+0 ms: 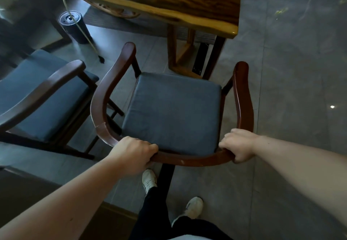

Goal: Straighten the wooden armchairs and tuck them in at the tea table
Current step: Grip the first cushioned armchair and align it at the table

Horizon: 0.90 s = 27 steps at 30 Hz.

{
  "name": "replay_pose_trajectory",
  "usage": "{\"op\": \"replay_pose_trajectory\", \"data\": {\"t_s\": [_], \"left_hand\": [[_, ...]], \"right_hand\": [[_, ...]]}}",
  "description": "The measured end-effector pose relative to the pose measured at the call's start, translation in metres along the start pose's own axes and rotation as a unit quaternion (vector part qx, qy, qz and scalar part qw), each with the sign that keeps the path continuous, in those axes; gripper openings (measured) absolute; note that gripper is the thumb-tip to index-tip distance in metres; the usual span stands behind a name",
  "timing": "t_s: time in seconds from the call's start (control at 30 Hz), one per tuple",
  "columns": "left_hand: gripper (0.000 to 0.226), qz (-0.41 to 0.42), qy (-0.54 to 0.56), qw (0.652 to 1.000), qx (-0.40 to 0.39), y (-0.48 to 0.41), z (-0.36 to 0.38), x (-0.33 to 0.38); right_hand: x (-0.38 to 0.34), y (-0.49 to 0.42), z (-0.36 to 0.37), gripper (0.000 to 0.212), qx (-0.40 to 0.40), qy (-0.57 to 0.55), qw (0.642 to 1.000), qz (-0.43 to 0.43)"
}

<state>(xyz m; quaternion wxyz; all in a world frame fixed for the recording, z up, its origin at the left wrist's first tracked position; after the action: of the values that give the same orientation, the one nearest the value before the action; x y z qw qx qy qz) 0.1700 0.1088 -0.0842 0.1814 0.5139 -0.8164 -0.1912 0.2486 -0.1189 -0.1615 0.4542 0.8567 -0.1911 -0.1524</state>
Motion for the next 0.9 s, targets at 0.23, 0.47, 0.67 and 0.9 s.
{"op": "replay_pose_trajectory", "data": {"t_s": [0.23, 0.47, 0.67, 0.9], "left_hand": [[0.016, 0.016, -0.059, 0.996, -0.061, -0.018, -0.008, 0.012], [0.023, 0.009, -0.068, 0.995, -0.079, -0.026, -0.034, -0.011], [0.025, -0.01, -0.089, 0.991, -0.101, -0.02, -0.023, -0.071], [0.025, 0.004, -0.07, 0.995, -0.078, -0.025, -0.032, -0.1]], "right_hand": [[0.023, -0.002, 0.007, 0.025, 0.048, -0.017, 0.998, 0.041], [0.031, 0.002, -0.015, 0.016, 0.087, -0.052, 0.993, 0.062], [0.002, -0.032, -0.037, 0.013, 0.117, -0.064, 0.989, 0.068], [0.001, -0.044, -0.05, 0.019, 0.088, -0.076, 0.991, 0.059]]}}
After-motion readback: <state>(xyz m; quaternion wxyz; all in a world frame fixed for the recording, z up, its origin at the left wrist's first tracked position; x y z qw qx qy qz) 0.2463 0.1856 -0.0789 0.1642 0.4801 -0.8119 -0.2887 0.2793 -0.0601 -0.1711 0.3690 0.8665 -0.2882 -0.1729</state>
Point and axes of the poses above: each hand's wrist, its own y-axis away from the middle knuckle, its own z-axis out of the palm, x = y × z, the point moved 10 cm from there along -y, towards the middle knuckle, and after that the axes turned 10 degrees about -x, right-handed, at the moved point
